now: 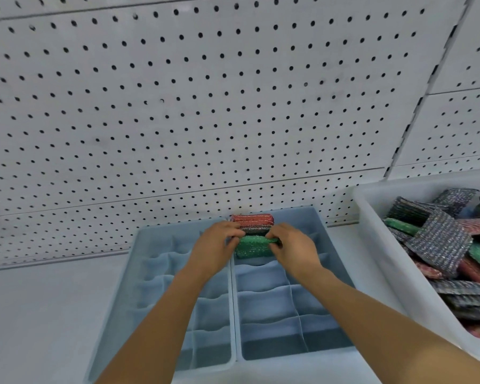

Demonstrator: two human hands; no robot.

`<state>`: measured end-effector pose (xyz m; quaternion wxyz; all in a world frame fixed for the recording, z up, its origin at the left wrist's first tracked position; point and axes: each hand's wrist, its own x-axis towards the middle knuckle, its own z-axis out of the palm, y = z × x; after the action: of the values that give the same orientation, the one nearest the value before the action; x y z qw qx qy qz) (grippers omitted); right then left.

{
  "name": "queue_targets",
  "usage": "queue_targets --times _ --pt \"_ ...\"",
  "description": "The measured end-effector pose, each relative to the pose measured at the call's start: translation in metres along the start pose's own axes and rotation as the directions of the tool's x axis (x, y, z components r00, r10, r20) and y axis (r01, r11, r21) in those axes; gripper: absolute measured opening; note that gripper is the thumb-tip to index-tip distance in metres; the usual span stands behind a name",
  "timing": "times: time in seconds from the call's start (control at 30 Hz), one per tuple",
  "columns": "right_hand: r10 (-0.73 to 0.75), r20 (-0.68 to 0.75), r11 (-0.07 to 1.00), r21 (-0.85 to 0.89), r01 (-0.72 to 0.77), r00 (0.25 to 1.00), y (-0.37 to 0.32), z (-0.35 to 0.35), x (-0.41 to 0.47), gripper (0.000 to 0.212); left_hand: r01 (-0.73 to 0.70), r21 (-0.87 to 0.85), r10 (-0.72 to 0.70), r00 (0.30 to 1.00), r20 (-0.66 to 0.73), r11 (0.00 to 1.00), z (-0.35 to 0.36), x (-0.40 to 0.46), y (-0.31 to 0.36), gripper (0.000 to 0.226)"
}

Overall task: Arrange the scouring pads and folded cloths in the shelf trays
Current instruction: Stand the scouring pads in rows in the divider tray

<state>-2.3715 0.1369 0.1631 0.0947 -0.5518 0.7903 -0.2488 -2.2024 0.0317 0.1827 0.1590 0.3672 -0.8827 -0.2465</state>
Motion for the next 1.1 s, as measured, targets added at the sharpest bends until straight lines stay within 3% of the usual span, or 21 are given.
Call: queue_targets --times 0.13,0.2,0.33,0.43,0.5,0.6,0.73,0.83,0.97,1.1 --pt "-0.066 0.076 0.994 -0.084 0.073 0.995 -0.009 -0.015 -0.004 0.037 -0.022 0.113 0.024 0.999 -0.022 0.993 0.004 -0.001 0.005 0.023" --pt "-0.1 0.065 0.988 -0.109 0.107 0.993 -0.005 -0.032 -0.019 0.047 -0.04 0.12 0.055 0.991 -0.122 0.992 0.007 -0.004 0.009 0.024" --pt "-0.083 -0.255 0.992 0.071 0.105 0.963 0.038 -0.087 -0.057 0.025 -0.119 0.048 0.127 0.952 -0.279 0.992 0.019 0.0 0.058 0.02" --pt "0.05 -0.445 0.995 0.096 -0.008 0.894 0.081 -0.137 -0.075 0.017 -0.263 -0.041 0.245 0.936 -0.251 0.964 0.041 0.015 0.127 0.019" --pt "0.178 -0.481 0.984 0.114 -0.14 0.858 0.108 -0.169 -0.085 0.018 -0.35 -0.104 0.325 0.925 -0.196 0.931 0.063 0.027 0.173 0.021" --pt "0.329 -0.438 0.936 0.038 -0.349 0.837 0.154 -0.202 -0.097 0.021 -0.356 -0.145 0.353 0.934 -0.051 0.923 0.099 0.042 0.234 0.032" --pt "0.454 -0.322 0.822 -0.209 -0.53 0.831 0.209 -0.222 -0.109 0.012 -0.327 0.212 0.299 0.942 0.155 0.921 0.138 0.056 0.282 0.062" --pt "0.513 -0.181 0.717 -0.448 -0.534 0.839 0.221 -0.222 -0.113 0.012 -0.278 0.309 0.232 0.956 0.178 0.91 0.152 0.061 0.29 0.075" --pt "0.498 -0.195 0.669 -0.534 -0.517 0.845 0.226 -0.223 -0.112 0.018 -0.25 0.151 0.228 0.962 0.153 0.956 0.158 0.059 0.297 0.074" --pt "0.399 -0.35 0.704 -0.475 -0.528 0.847 0.222 -0.228 -0.12 0.009 -0.147 -0.297 0.2 0.967 0.156 0.943 0.148 0.055 0.297 0.05"
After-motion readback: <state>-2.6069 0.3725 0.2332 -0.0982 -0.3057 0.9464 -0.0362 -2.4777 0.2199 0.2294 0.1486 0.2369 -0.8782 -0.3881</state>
